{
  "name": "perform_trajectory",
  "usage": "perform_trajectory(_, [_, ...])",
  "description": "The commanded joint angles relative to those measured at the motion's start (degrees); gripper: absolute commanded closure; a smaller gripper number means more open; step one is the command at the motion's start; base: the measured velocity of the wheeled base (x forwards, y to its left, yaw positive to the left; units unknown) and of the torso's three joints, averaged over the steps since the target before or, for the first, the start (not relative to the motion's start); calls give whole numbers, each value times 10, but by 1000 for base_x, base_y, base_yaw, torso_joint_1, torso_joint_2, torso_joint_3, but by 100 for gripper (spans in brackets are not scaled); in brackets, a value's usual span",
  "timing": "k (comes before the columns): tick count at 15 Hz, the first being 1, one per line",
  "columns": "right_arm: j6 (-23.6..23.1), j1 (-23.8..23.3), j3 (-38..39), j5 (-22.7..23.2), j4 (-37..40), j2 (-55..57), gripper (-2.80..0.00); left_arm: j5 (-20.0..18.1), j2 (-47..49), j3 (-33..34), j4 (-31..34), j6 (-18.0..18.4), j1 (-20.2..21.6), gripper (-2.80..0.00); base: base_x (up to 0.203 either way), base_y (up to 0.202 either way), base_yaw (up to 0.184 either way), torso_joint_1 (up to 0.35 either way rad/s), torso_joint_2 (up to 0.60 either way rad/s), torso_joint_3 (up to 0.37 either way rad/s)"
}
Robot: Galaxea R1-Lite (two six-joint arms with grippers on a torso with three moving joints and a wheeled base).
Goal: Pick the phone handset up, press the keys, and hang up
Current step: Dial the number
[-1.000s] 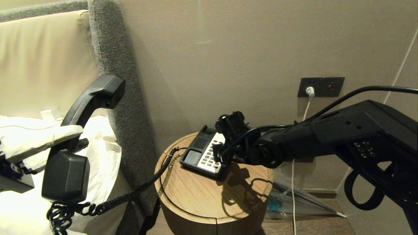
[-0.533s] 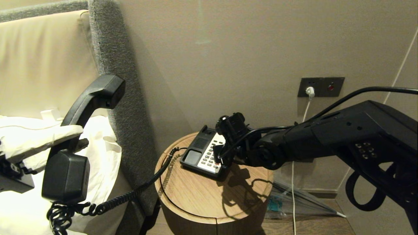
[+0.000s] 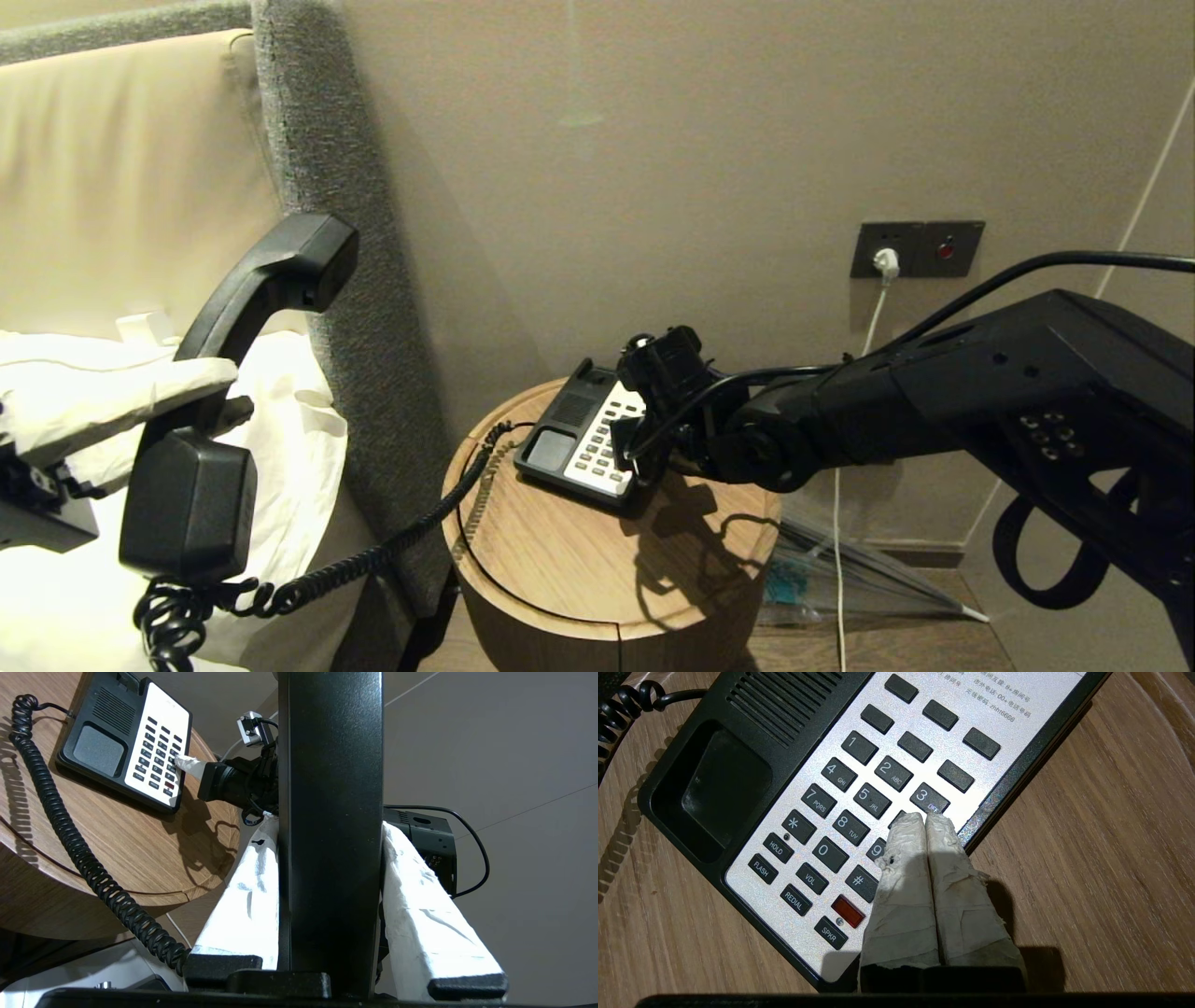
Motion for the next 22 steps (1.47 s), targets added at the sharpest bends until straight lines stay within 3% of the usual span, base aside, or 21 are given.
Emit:
perform_trajectory(1, [1,2,0,0,-1,9,0,-3,1,0,-2,-3,0,0,0,0,0,0,0,0])
perform_trajectory(22, [5,27,-24,0,-2,-10,0,-3,0,4,-2,-3,0,0,0,0,0,0,0,0])
